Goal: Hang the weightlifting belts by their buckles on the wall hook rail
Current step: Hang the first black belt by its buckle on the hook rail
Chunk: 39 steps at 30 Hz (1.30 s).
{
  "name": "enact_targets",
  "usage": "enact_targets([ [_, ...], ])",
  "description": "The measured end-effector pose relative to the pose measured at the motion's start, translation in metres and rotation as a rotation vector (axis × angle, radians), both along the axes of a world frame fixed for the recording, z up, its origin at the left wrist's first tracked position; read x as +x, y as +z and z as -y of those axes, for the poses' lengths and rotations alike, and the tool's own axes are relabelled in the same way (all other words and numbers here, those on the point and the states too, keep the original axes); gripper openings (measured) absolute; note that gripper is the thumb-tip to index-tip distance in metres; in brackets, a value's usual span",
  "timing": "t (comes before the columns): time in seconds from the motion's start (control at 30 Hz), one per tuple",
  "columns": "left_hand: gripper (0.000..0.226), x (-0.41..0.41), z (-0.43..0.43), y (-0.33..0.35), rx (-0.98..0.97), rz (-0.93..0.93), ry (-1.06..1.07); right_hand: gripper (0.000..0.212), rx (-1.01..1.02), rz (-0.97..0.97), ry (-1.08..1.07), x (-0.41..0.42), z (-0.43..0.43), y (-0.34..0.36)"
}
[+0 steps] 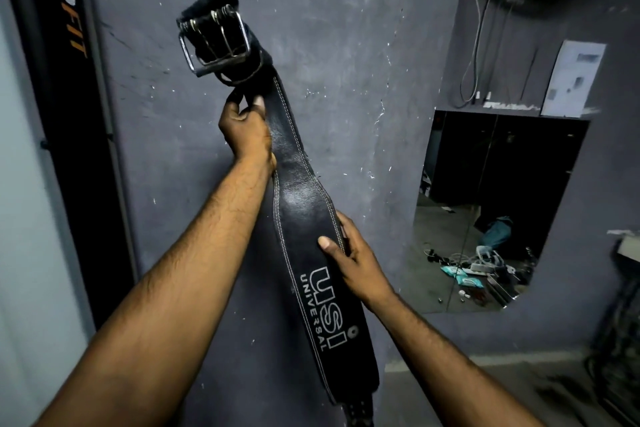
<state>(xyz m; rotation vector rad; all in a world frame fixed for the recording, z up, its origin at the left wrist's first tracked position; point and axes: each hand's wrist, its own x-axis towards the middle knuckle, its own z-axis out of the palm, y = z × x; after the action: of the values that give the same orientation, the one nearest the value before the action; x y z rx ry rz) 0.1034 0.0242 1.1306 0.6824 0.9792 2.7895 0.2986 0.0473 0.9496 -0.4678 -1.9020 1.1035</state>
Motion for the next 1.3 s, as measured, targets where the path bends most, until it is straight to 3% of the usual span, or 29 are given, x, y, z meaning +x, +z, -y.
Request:
enact_targets([
  [0.23,0.034,0.001,-0.003,-0.002,-0.016,0.021,0.007,0.052,0.078,0.008,-0.079,0.007,0.003,-0.012],
  [0.37,0.026,-0.005,-0.002,-0.001,0.002,0.038,-0.018,0.055,0.023,0.113,0.011,0.017,0.004,-0.022],
  [0.47,0.031,-0.006,-0.003,-0.004,0.004,0.070,-0.023,0.051,-0.005,0.072,0.007,0.017,0.004,-0.030],
  [0.67,0.032,-0.013,-0.003,-0.013,-0.025,0.127,-0.158,0.031,-0.189,0.076,0.128,0.016,0.011,-0.052],
  [0.87,0.031,0.012,0.001,-0.006,0.000,0.122,-0.302,0.027,-0.146,-0.099,0.108,-0.023,0.001,0.021],
  [1.03,0.029,0.041,0.004,-0.002,-0.051,0.009,-0.370,0.021,0.014,-0.164,0.051,-0.056,-0.012,0.122],
  [1.17,0.023,0.055,0.005,-0.009,-0.162,-0.111,-0.401,0.029,0.082,-0.167,-0.138,-0.066,-0.022,0.165],
  [1.3,0.032,0.062,0.034,-0.034,-0.367,-0.425,-0.397,0.023,0.175,-0.250,-0.245,-0.057,-0.026,0.169],
])
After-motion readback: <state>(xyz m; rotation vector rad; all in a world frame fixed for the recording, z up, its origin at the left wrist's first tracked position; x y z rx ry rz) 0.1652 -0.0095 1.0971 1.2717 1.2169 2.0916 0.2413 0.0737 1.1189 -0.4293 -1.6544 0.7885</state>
